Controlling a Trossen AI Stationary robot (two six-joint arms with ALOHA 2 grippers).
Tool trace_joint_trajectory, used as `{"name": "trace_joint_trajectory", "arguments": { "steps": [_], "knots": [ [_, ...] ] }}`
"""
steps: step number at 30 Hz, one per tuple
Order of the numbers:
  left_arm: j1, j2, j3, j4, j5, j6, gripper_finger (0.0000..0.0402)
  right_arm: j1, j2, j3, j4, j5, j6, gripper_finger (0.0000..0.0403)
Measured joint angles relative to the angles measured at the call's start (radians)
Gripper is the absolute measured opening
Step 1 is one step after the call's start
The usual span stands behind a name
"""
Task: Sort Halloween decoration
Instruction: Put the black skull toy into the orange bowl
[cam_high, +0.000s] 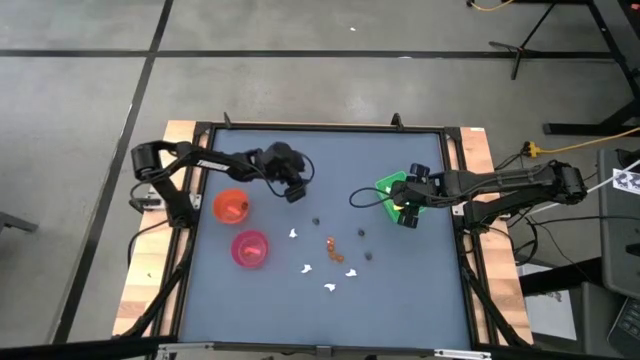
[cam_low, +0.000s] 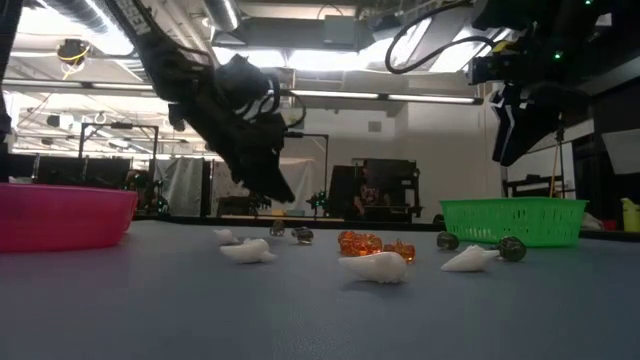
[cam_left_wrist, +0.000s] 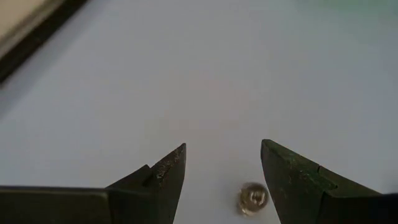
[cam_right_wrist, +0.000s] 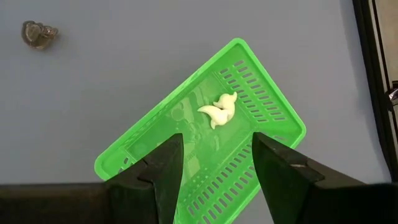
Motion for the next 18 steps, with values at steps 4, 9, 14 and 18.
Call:
{"name": "trace_joint_trajectory", "arguments": {
  "steps": [4, 9, 14, 18],
  "knots": [
    [0.0, 0.03, 0.0, -0.001, 0.032, 0.001, 0.0192, 0.0, 0.0, 0.0, 0.0, 0.0, 0.0, 0.0191],
    [-0.006, 0.046, 0.0, -0.003, 0.055, 0.0, 0.0192, 0.0, 0.0, 0.0, 0.001, 0.0, 0.0, 0.0191],
    [-0.02, 0.046, 0.0, -0.002, 0.056, 0.001, 0.0192, 0.0, 0.0, 0.0, 0.001, 0.0, 0.0, 0.0191],
    [-0.034, 0.046, 0.0, -0.002, 0.056, 0.001, 0.0192, 0.0, 0.0, 0.0, 0.001, 0.0, 0.0, 0.0191]
  ]
}}
